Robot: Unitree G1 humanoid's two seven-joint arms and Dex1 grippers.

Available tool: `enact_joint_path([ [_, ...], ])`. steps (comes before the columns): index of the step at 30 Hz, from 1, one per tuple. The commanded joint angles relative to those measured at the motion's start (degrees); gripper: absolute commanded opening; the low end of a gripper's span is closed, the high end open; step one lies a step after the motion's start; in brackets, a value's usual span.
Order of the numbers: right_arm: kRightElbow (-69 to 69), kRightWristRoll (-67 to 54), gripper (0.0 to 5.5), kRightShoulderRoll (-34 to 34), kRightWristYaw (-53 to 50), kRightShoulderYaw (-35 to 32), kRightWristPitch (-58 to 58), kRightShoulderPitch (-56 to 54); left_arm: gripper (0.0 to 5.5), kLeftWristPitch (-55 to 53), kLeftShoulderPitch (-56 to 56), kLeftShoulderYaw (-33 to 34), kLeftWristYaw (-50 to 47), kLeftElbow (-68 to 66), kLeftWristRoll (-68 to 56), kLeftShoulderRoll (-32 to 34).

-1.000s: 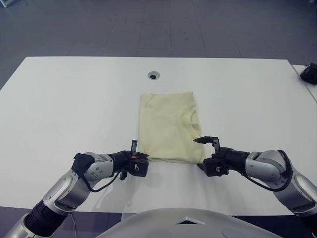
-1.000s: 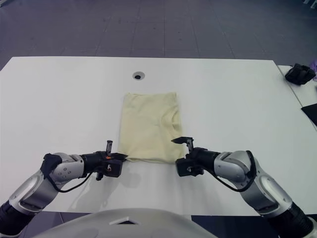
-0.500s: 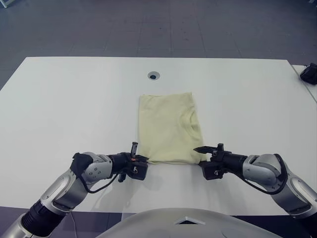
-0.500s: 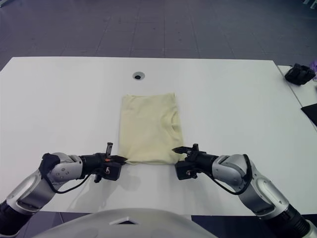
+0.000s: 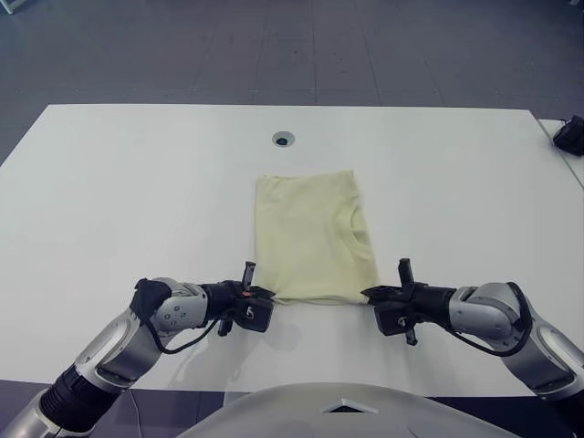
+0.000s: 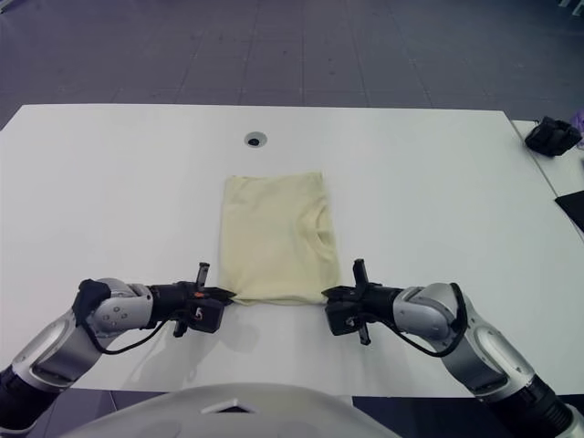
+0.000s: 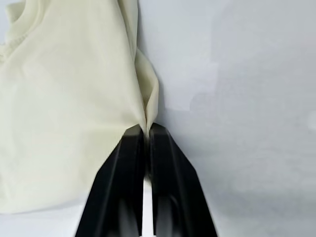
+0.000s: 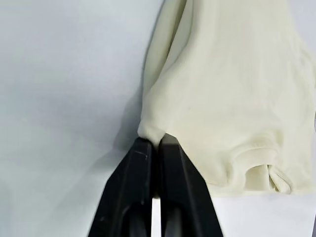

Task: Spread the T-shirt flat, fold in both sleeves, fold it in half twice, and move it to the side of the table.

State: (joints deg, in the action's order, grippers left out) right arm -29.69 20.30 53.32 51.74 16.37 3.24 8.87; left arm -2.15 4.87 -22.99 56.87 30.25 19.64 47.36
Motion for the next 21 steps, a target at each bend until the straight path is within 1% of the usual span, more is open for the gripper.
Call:
enact_joint_path([
  [1, -3.4, -7.2, 0.01, 0.5, 4.8, -1.6, -4.8, 0.3, 0.00, -2.6, 0.0, 0.7, 4.2, 3.0, -5.3, 1.4],
  [4, -6.1, -11.5, 0.01, 1.7, 8.1, -1.9, -8.7, 1.9, 0.00, -4.8, 1.1, 1.4, 7.5, 5.6, -9.6, 3.4],
  [8, -9.8, -17.5, 0.01, 4.0, 12.4, -2.9, -15.6, 4.1, 0.00, -6.9, 0.5, 3.1, 10.1, 5.7, -14.1, 5.1],
  [15, -11.6, -24.3, 0.01, 7.2, 16.5, -5.3, -22.3, 3.7, 0.00, -9.9, -0.2, 5.2, 13.2, 6.0, -20.1, 7.4],
  [19, -13.5, -30.8, 0.01, 6.9, 17.0, -7.9, -28.3, 1.4, 0.00, -12.6, -2.7, 6.7, 13.5, 6.1, -24.6, 6.3],
  [21, -13.8, -36.0, 0.01, 6.0, 16.9, -10.2, -32.9, -2.9, 0.00, -14.7, -5.9, 8.4, 14.4, 5.0, -28.6, 5.8],
])
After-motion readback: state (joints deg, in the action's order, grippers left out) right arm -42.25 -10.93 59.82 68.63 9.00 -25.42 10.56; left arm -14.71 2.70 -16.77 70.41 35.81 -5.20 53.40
